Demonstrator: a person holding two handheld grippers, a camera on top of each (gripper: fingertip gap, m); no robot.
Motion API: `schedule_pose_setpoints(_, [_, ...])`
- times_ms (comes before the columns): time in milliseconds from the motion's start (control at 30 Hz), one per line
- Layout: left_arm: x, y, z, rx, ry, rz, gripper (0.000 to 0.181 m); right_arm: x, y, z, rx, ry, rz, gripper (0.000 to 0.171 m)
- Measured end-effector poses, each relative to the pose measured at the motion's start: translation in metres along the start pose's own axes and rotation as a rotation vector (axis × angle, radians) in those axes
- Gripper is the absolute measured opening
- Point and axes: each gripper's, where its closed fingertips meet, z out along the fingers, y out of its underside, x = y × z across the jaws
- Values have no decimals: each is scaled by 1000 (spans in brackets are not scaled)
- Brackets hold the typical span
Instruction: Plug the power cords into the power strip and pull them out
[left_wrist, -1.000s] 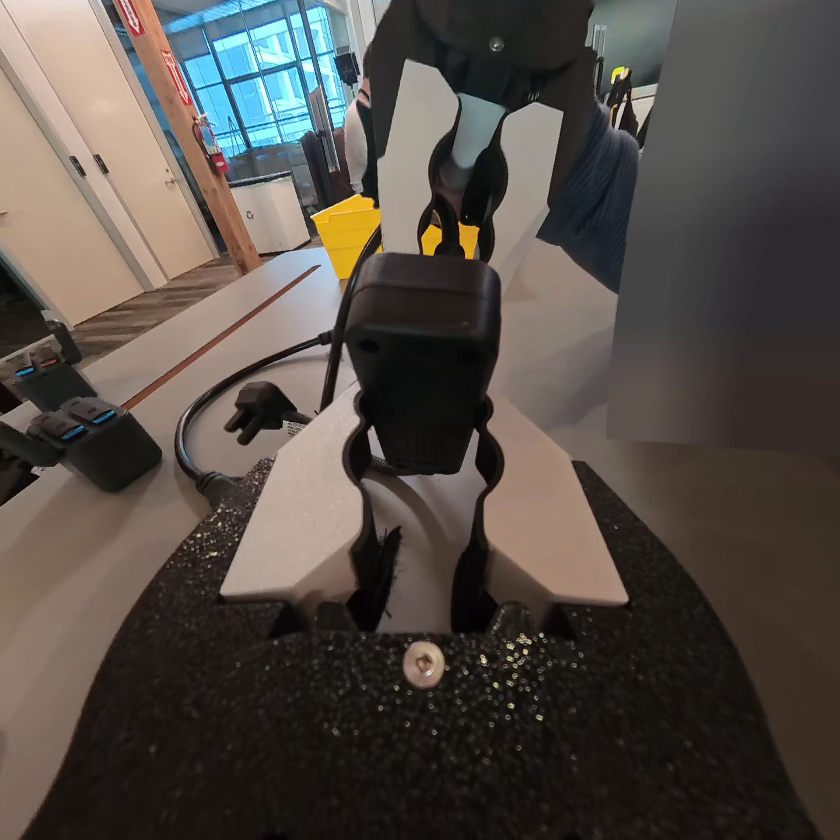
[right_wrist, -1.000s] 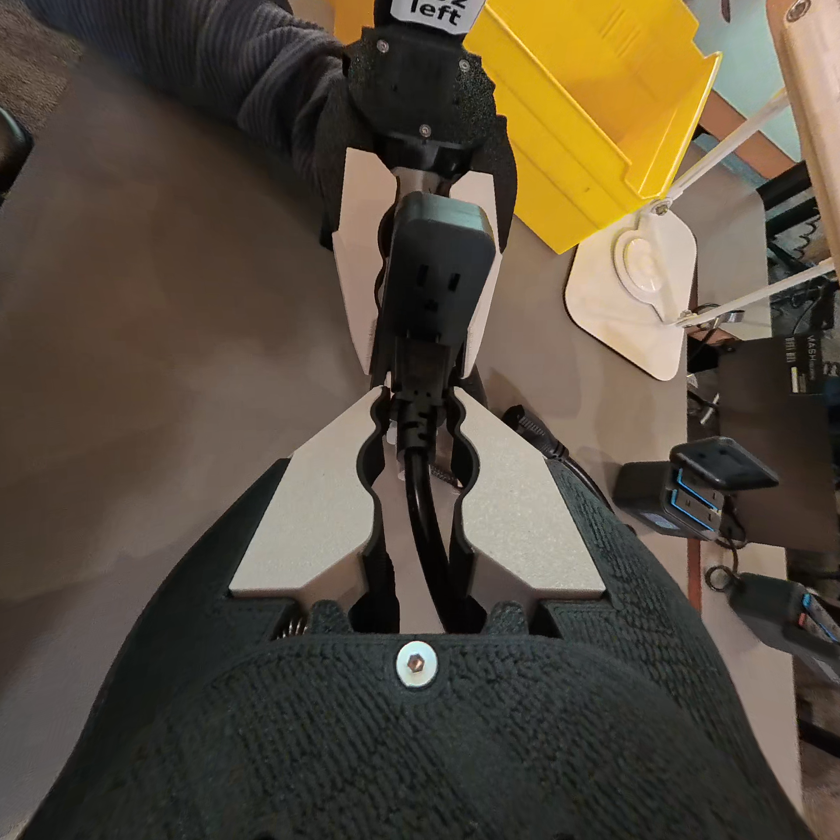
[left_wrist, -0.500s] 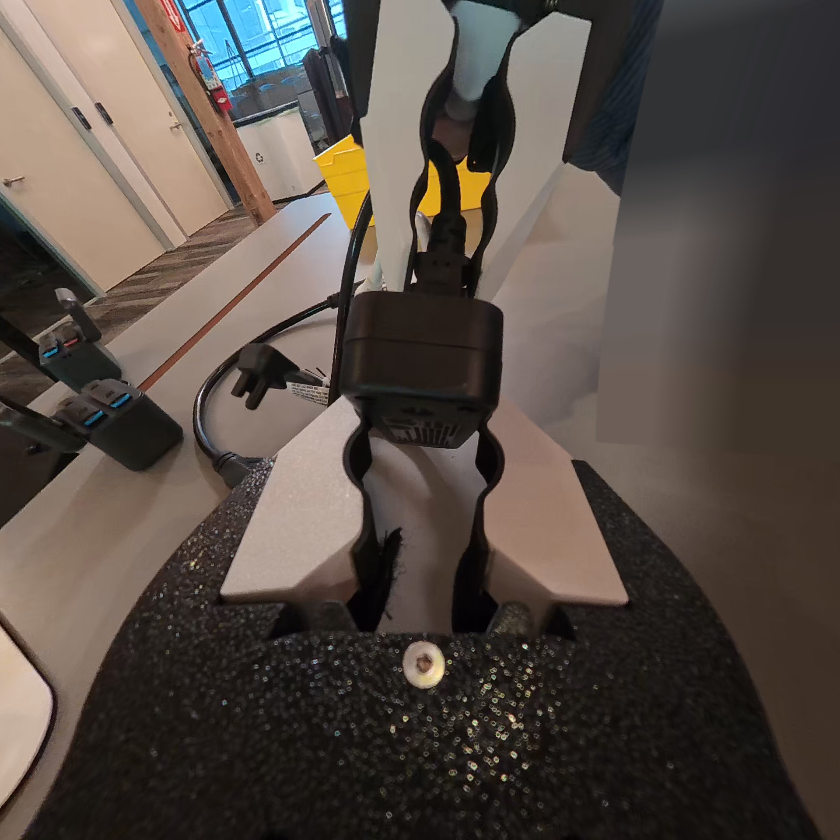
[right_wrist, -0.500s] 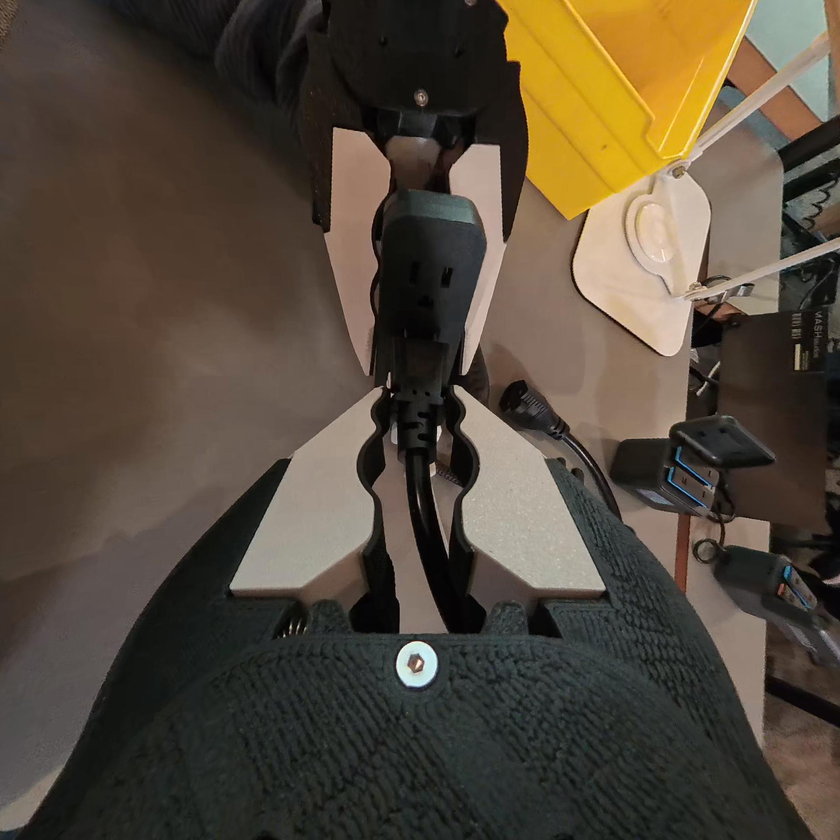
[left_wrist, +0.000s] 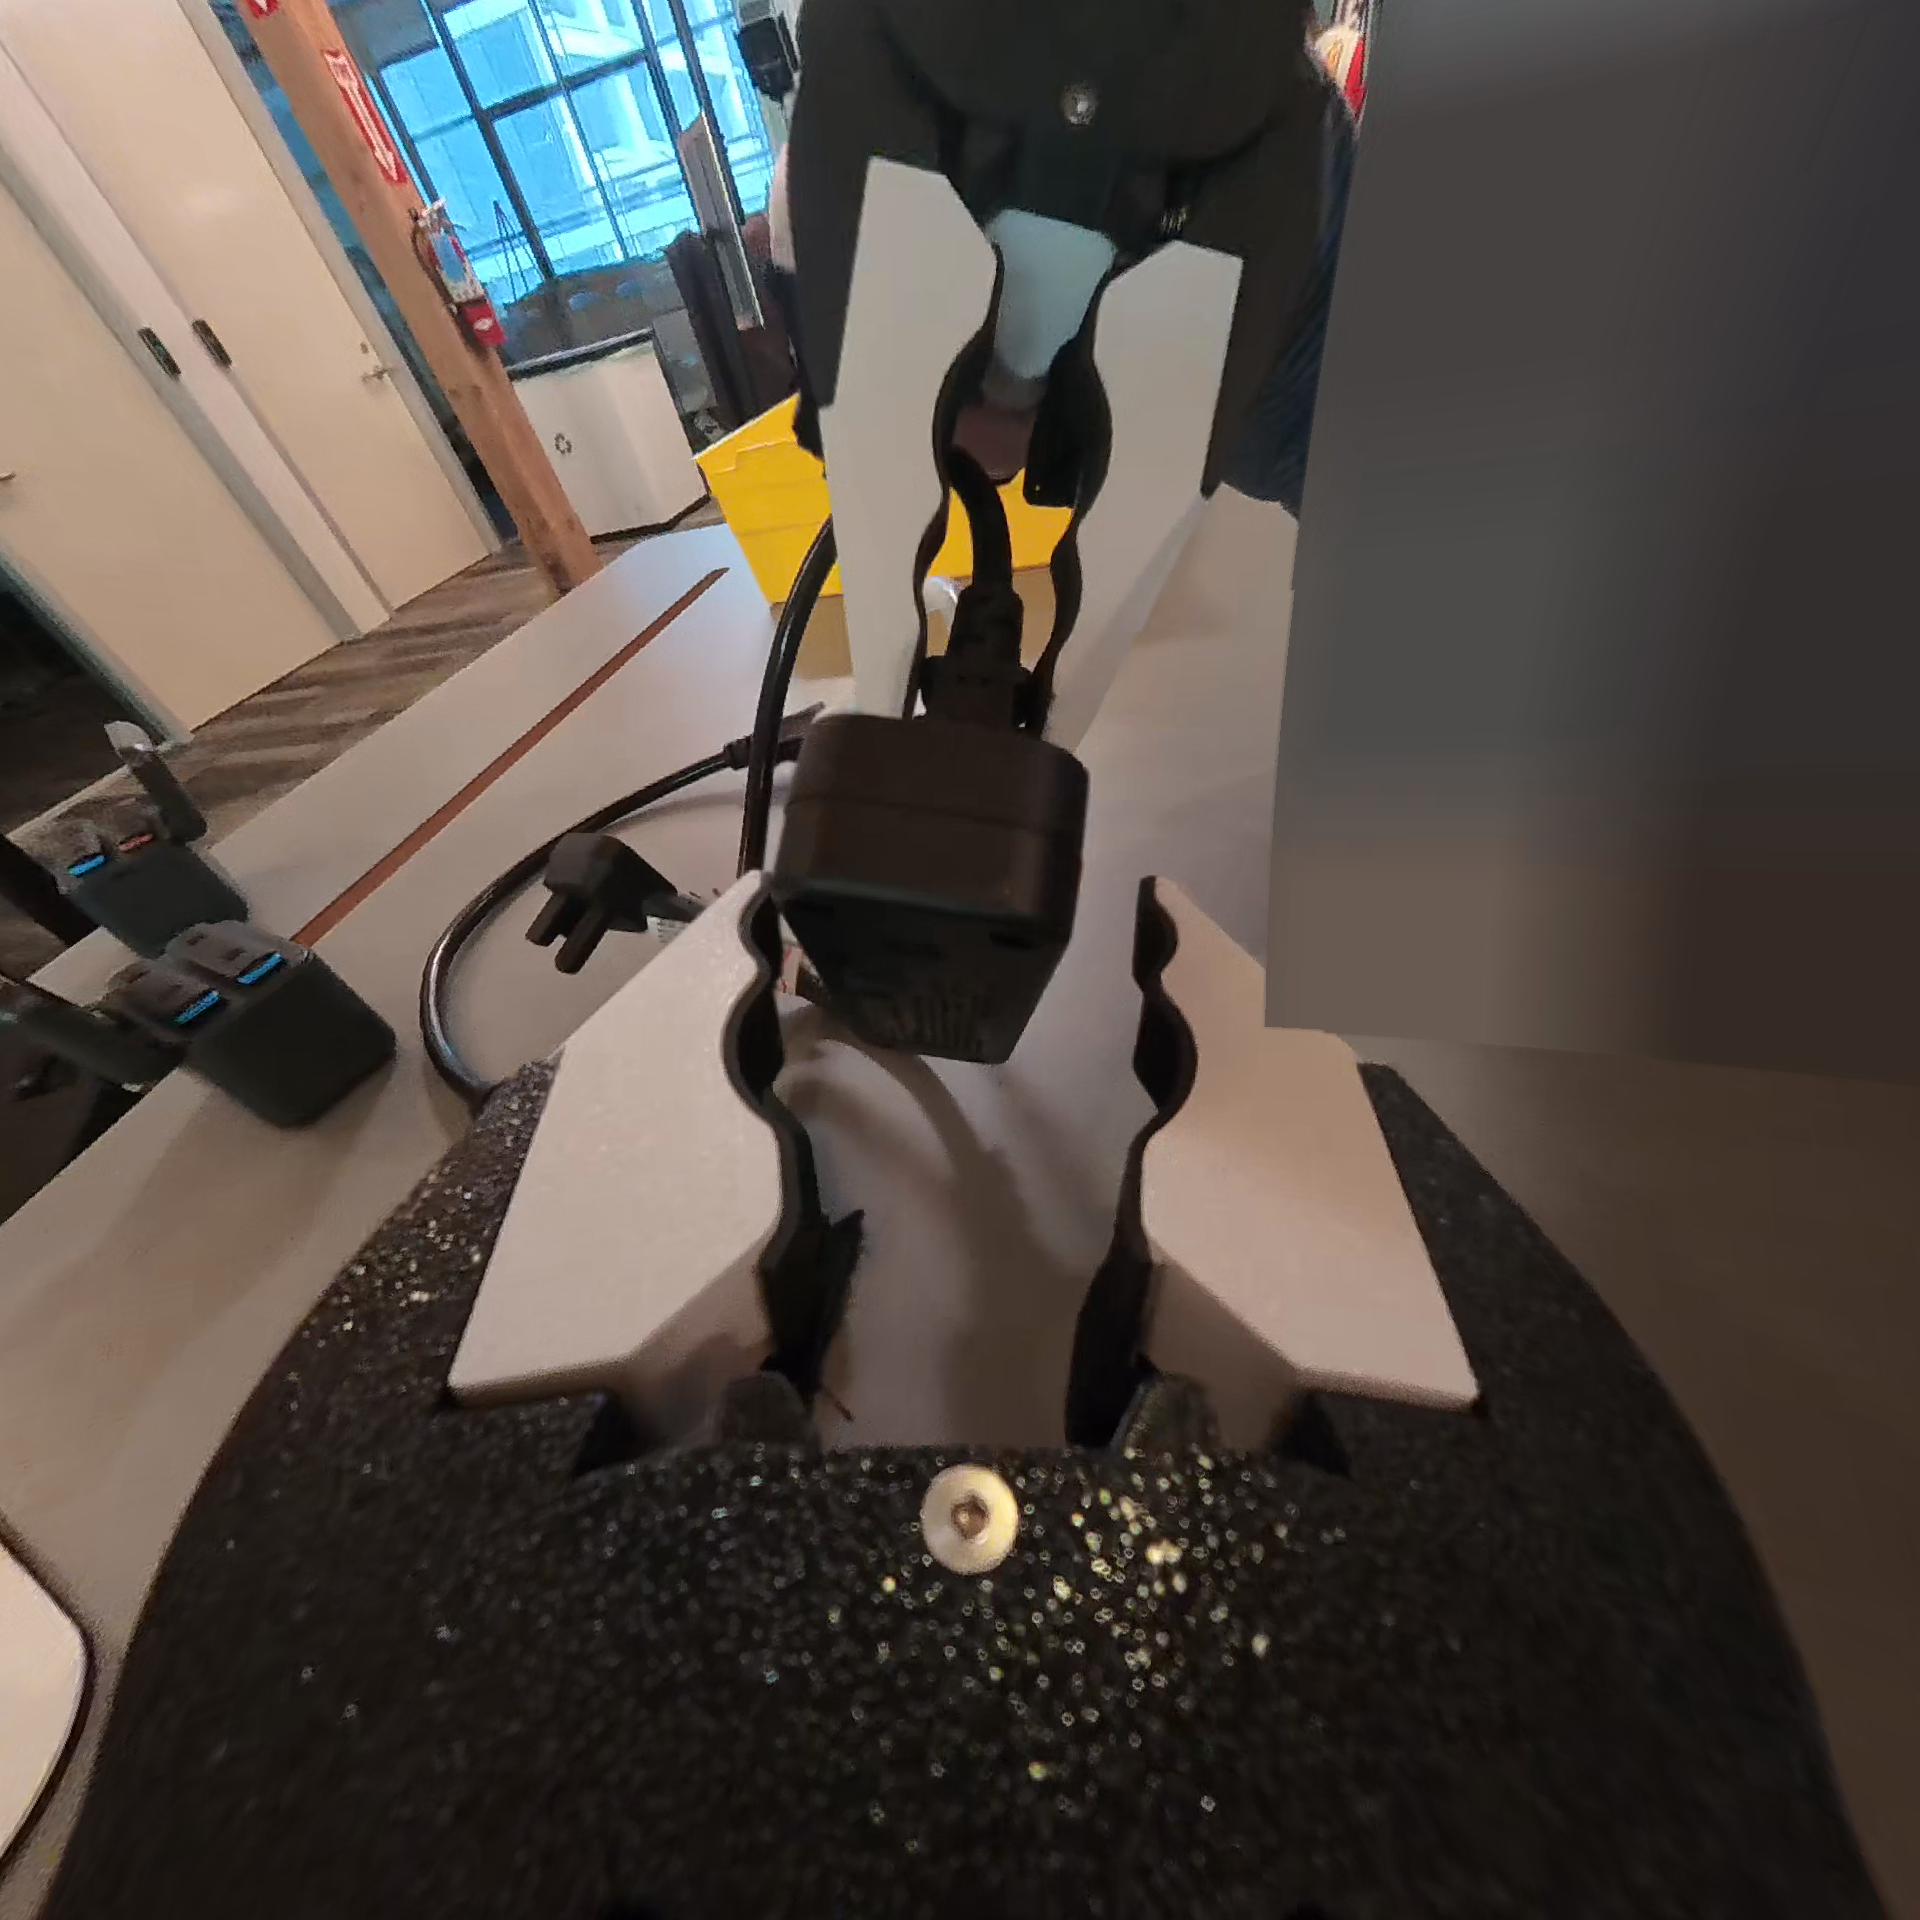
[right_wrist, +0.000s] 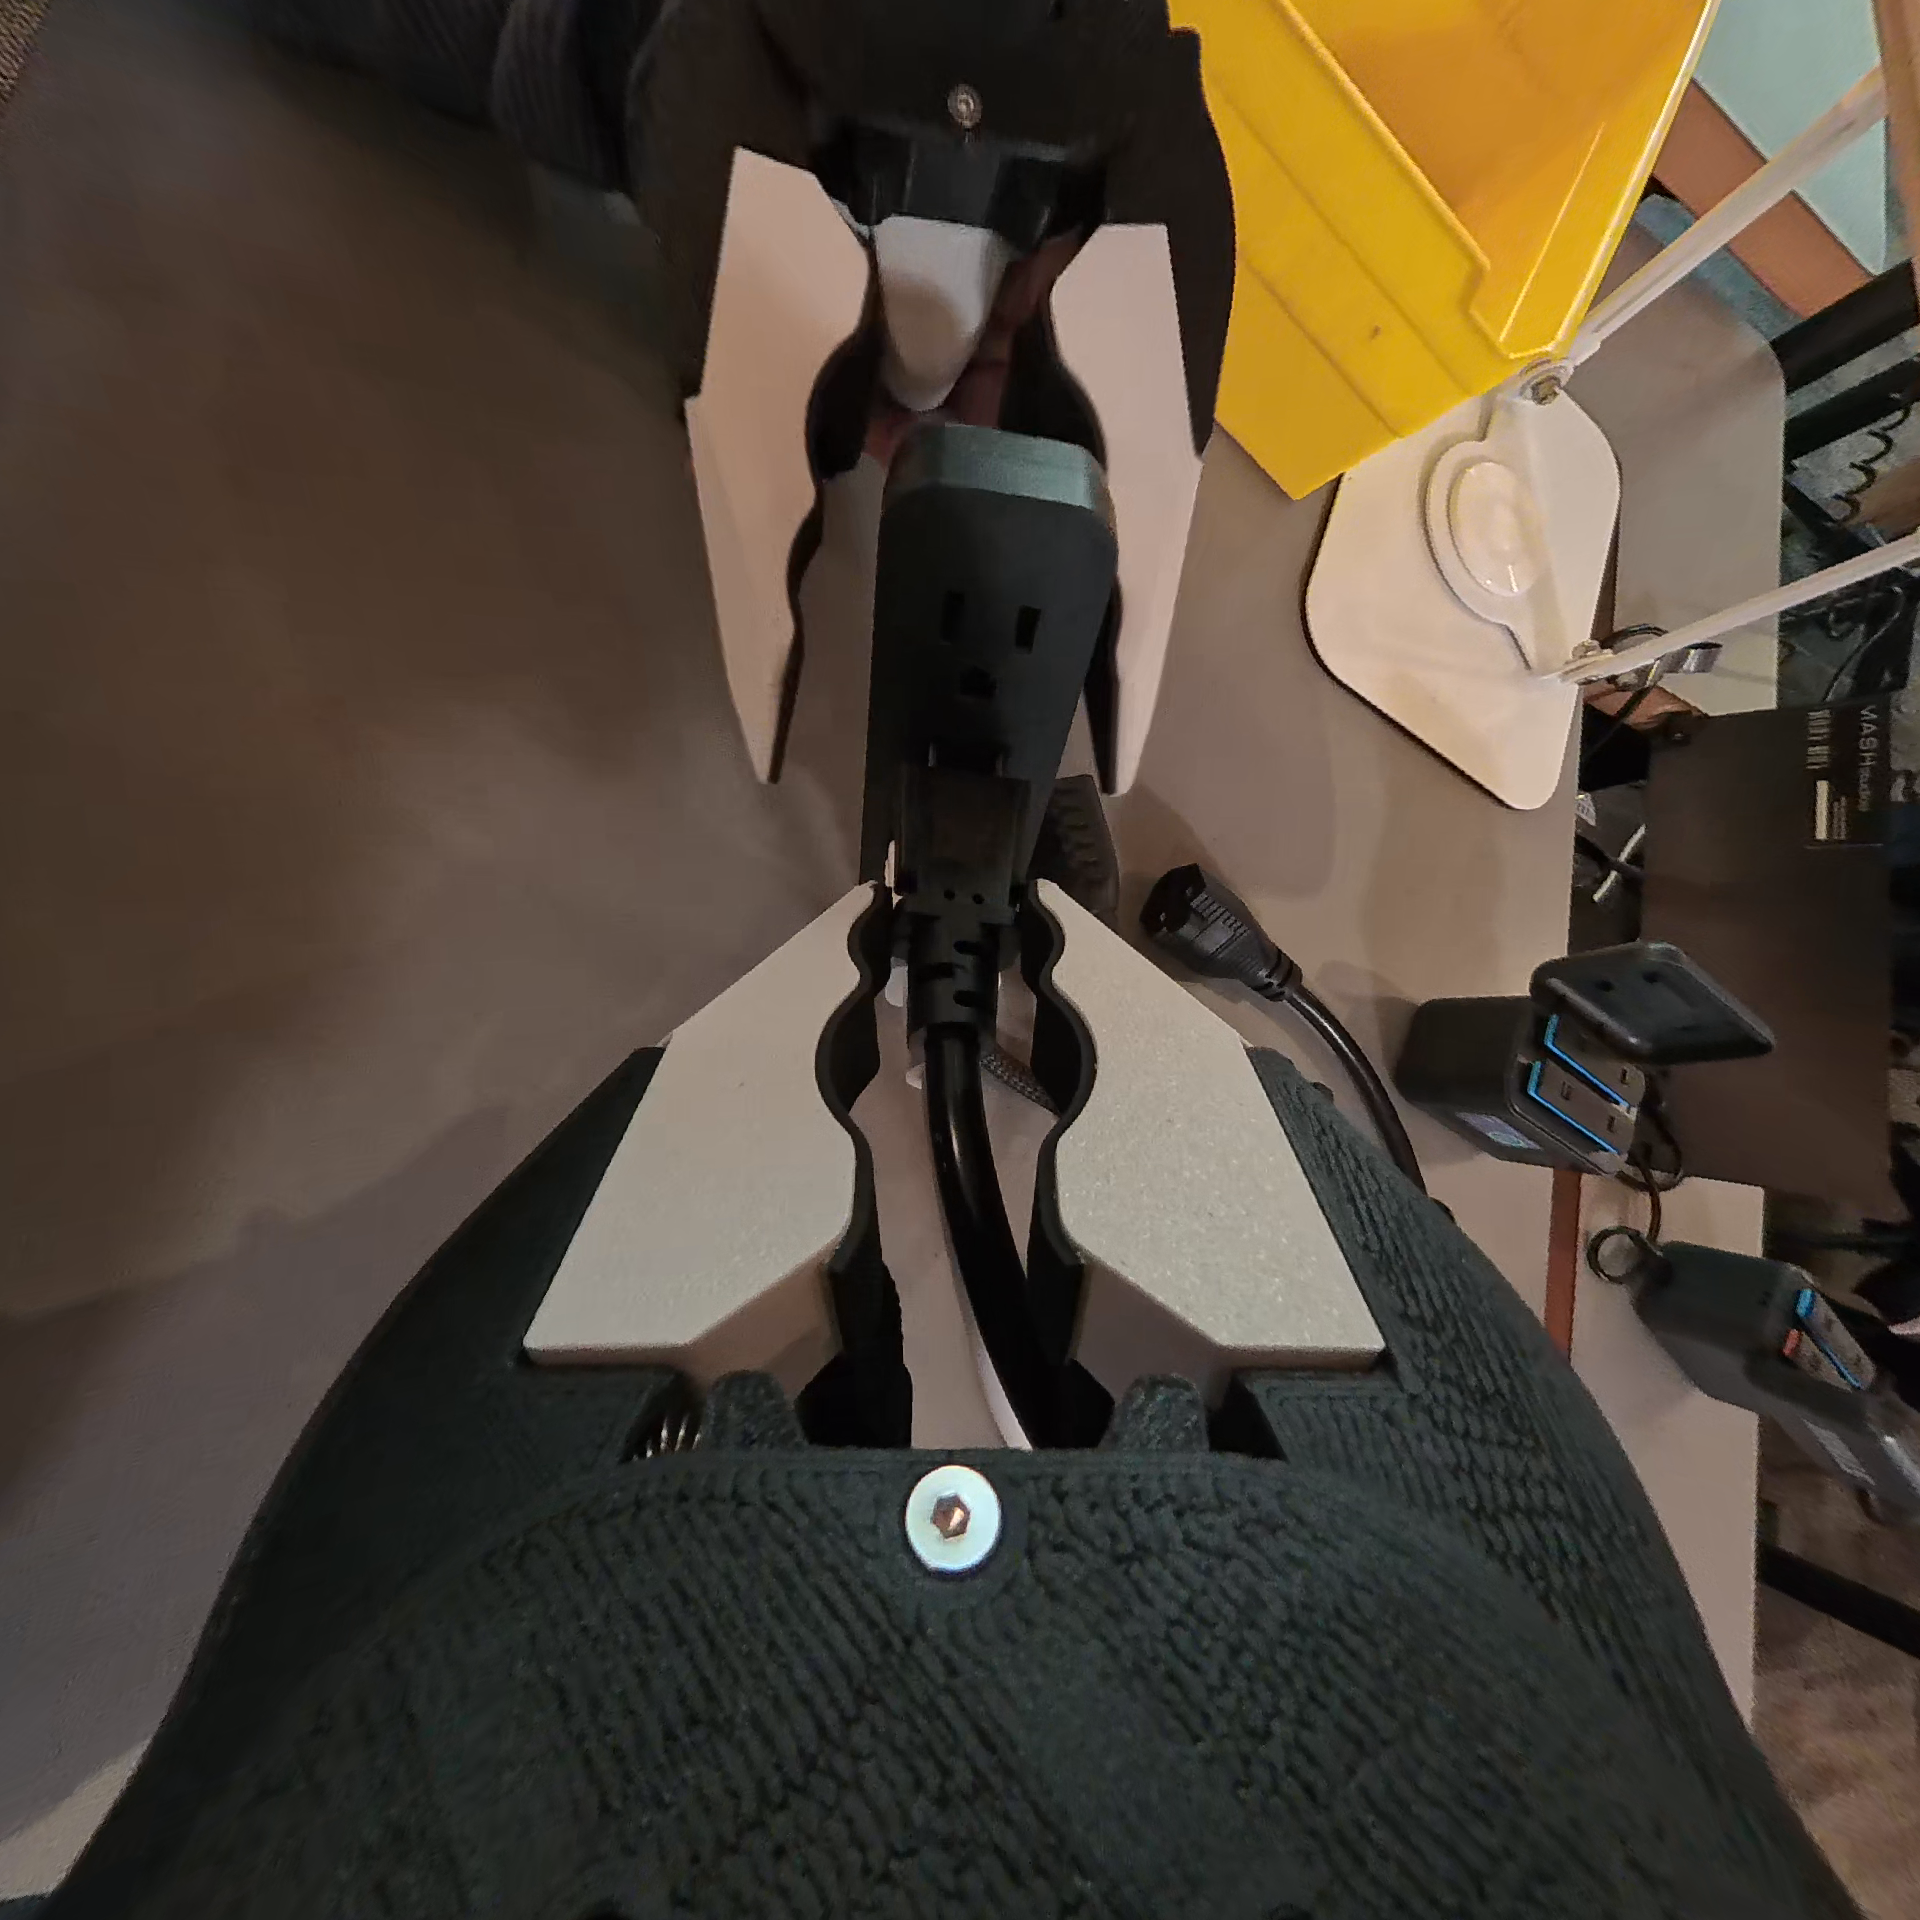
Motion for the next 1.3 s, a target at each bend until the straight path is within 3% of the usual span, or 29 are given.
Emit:
schedule_pose_setpoints(133, [-4, 3, 0, -10, -31, 23, 42, -2, 0, 0, 18, -15, -2, 23])
schedule_pose_setpoints(267, [-6, 4, -1, -32, -35, 16, 42, 0, -2, 0, 44, -12, 16, 23])
schedule_pose_setpoints(433, [-5, 5, -2, -46, -35, 43, 42, 4, 7, -8, 55, -14, 80, 36])
schedule_pose_setpoints(867, [-5, 6, -3, -48, -31, 44, 42, -4, 0, -17, 131, -76, 81, 19])
schedule_pose_setpoints(1300, [-9, 11, -3, -86, -57, 26, 42, 1, -6, -17, 122, -21, 0, 12])
